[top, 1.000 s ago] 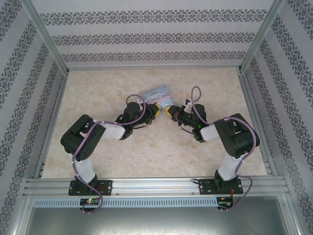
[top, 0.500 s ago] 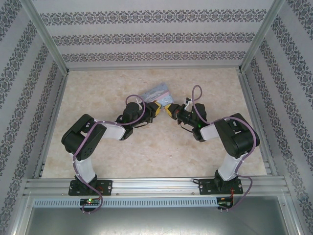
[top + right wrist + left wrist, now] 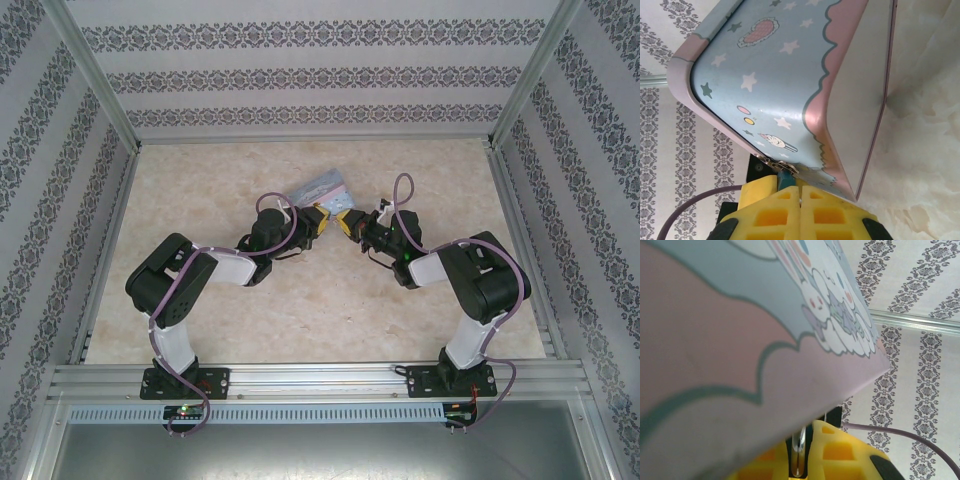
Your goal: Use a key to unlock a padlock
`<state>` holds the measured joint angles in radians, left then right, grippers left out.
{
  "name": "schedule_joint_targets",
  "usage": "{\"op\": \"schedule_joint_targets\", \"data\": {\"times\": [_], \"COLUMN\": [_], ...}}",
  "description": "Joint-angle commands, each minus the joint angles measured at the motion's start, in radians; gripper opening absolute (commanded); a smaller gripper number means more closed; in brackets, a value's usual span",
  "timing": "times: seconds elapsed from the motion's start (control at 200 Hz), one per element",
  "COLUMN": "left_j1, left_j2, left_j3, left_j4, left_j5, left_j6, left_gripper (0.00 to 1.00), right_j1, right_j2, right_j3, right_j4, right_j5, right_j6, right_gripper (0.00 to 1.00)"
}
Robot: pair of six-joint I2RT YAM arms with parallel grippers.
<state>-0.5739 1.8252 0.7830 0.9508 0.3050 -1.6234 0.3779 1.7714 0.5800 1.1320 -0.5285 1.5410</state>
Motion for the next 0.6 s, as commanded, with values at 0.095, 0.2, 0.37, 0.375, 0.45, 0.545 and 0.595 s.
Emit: {"op": "schedule_joint_targets", "data": {"times": [0.095, 0.2, 0.37, 0.375, 0.45, 0.545, 0.595], "left_j1": [-0.058, -0.059, -0.058, -0.058, -0.058, -0.058, -0.059], "left_j2": [-0.035, -0.035, -0.033, -0.033, -0.032, -0.032, -0.032], "left_j3": [0.045, 0.046, 0.048, 0.048, 0.053, 0.054, 0.054], "left_j4": [-0.028, -0.044, -0.064, -0.066, -0.071, -0.07, -0.074], "left_j5": [0.16, 0.159, 0.161, 0.161, 0.166, 0.166, 0.166], "left_j6": [0.078, 0.088, 0.101, 0.101, 0.103, 0.101, 0.103], "left_gripper": [0.0, 0.0, 0.0, 0.0, 0.0, 0.0, 0.0], "right_j1": [0.053, 0.053, 0.062, 0.062, 0.064, 0.061, 0.06], "right_j2": [-0.015, -0.007, -0.014, -0.015, -0.017, -0.012, -0.005], "right_j3": [0.061, 0.066, 0.066, 0.065, 0.063, 0.055, 0.054], "right_j4": [0.071, 0.073, 0.053, 0.053, 0.045, 0.034, 0.034], "right_j5": [-0.051, -0.051, -0.054, -0.054, -0.055, -0.053, -0.051], "right_j6": [0.09, 0.113, 0.099, 0.096, 0.073, 0.047, 0.039], "right_gripper": [0.0, 0.0, 0.0, 0.0, 0.0, 0.0, 0.0]}}
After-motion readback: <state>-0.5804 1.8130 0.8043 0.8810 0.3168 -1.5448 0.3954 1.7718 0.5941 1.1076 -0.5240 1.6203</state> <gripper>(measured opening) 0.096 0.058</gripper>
